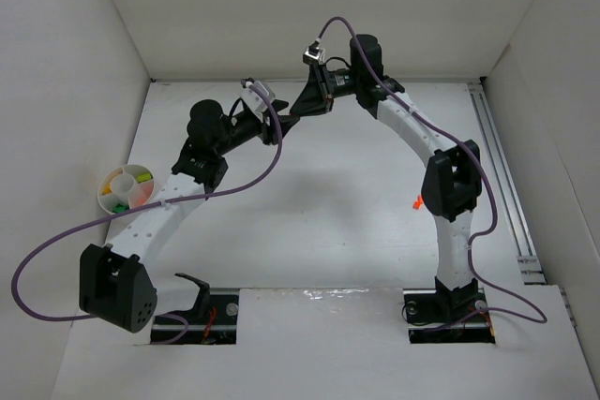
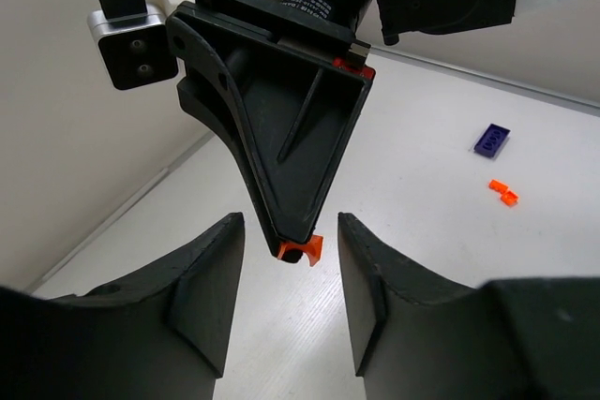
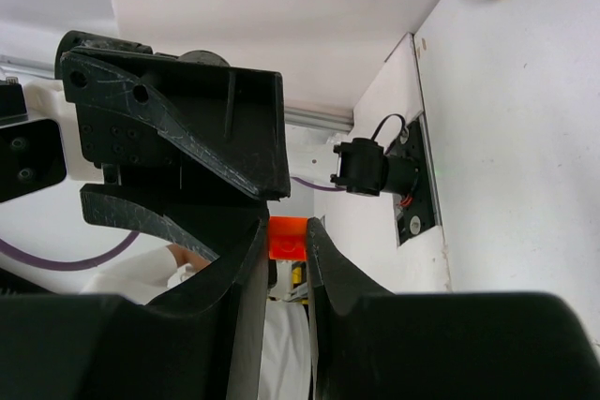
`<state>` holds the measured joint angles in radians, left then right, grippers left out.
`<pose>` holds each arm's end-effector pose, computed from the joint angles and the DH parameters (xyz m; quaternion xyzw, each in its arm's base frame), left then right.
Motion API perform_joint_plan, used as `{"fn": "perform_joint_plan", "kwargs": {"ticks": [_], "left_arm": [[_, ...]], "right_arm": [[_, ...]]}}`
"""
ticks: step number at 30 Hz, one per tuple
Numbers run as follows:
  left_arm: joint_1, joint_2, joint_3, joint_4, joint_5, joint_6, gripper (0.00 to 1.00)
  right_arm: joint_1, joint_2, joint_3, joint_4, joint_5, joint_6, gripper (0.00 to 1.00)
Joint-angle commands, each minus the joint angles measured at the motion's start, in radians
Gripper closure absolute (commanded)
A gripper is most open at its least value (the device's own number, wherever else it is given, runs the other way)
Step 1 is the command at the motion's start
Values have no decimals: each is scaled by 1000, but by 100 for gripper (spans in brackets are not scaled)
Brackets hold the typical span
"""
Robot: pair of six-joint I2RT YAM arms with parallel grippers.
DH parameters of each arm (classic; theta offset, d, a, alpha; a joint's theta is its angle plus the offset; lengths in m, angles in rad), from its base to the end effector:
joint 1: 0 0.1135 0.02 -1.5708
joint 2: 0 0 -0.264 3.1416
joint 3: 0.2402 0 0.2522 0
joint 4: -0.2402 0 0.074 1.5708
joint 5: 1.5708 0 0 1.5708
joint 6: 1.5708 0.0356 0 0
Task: Sort the legos into containers by color
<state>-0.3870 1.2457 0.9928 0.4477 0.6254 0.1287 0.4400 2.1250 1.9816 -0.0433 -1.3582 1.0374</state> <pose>0.2596 -0.1283 0.3804 0.3839 0.5236 -0.2884 0.7038 0.4286 0.2402 0.3472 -0.2067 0.6905 0.6919 0.0415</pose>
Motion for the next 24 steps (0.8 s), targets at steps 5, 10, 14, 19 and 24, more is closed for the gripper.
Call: {"fn": "perform_joint_plan", "kwargs": {"ticks": [5,10,14,19,24], "left_arm": [[-6,-38,18,51,17,-11,58],[-6,-38,18,40,17,-11,61],[-15,-38,18,40,17,-1,61],[-15,-38,9,40,17,-1,61],[-15,-38,9,40,17,-1,61]], "right_arm": [[8,4,42,51,1,4,98],[8,4,42,51,-9,4,98],[-1,-5,42,51,-9,4,98],[-1,-5,42,51,-18,4,98],[-1,-5,42,51,-18,4,98]]}}
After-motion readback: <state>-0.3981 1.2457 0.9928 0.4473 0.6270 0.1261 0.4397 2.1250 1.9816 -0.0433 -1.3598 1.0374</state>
